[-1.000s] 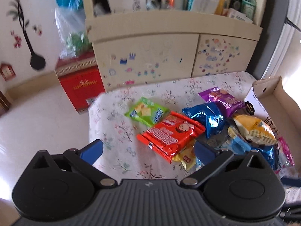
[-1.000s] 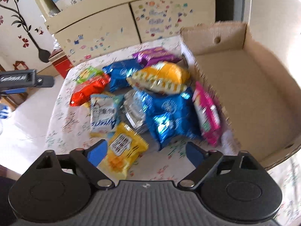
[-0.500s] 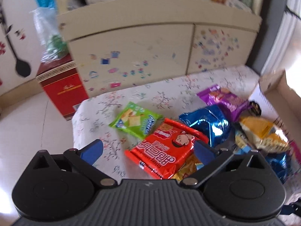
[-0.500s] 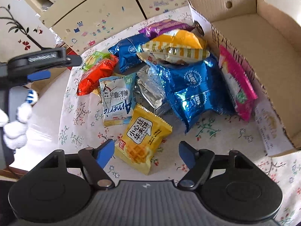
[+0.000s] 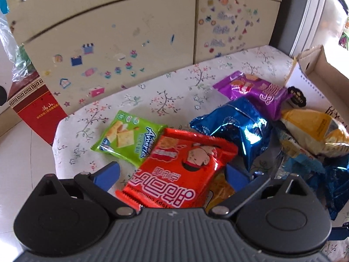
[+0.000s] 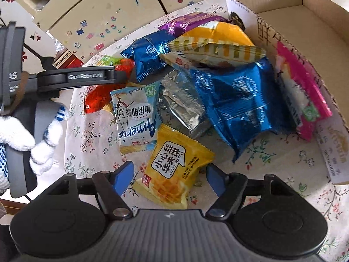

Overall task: Organize snacks
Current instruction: 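Grasp the red cracker bag with the left tool while the right tool grasps the yellow cake packet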

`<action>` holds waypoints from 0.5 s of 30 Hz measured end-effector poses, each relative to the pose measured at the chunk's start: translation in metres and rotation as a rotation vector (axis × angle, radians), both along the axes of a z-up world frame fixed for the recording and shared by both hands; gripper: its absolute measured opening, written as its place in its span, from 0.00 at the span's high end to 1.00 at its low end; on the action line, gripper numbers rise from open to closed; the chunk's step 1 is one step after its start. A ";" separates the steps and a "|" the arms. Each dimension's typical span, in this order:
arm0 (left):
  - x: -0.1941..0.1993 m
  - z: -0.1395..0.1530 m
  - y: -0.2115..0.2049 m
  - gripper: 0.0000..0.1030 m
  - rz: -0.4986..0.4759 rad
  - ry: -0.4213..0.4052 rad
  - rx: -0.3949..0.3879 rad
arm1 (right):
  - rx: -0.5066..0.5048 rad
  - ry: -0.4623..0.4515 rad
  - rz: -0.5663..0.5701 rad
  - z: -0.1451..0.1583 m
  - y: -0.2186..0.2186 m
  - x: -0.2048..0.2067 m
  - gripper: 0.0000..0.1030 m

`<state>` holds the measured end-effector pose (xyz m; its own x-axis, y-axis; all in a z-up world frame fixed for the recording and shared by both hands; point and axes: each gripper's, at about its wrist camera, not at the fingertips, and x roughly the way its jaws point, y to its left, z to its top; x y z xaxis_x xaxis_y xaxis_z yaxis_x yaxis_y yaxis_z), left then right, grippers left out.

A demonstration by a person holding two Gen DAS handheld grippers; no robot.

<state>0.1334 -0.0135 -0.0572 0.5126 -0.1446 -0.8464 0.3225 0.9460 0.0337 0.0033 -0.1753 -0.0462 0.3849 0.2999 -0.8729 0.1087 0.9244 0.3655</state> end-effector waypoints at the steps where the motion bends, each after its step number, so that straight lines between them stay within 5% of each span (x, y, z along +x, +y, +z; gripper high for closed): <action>1: 0.001 -0.002 0.000 0.02 0.000 0.005 -0.001 | -0.008 0.002 0.001 -0.001 0.002 0.001 0.23; 6: 0.001 -0.010 -0.003 0.07 -0.007 0.030 0.013 | -0.069 -0.007 0.030 -0.001 0.015 0.002 0.23; 11: -0.002 -0.005 0.004 0.25 0.021 0.058 -0.037 | -0.107 -0.026 0.055 -0.001 0.021 0.003 0.42; 15: -0.010 -0.002 0.008 0.33 0.030 0.065 -0.043 | -0.074 -0.025 0.070 0.000 0.011 -0.005 0.47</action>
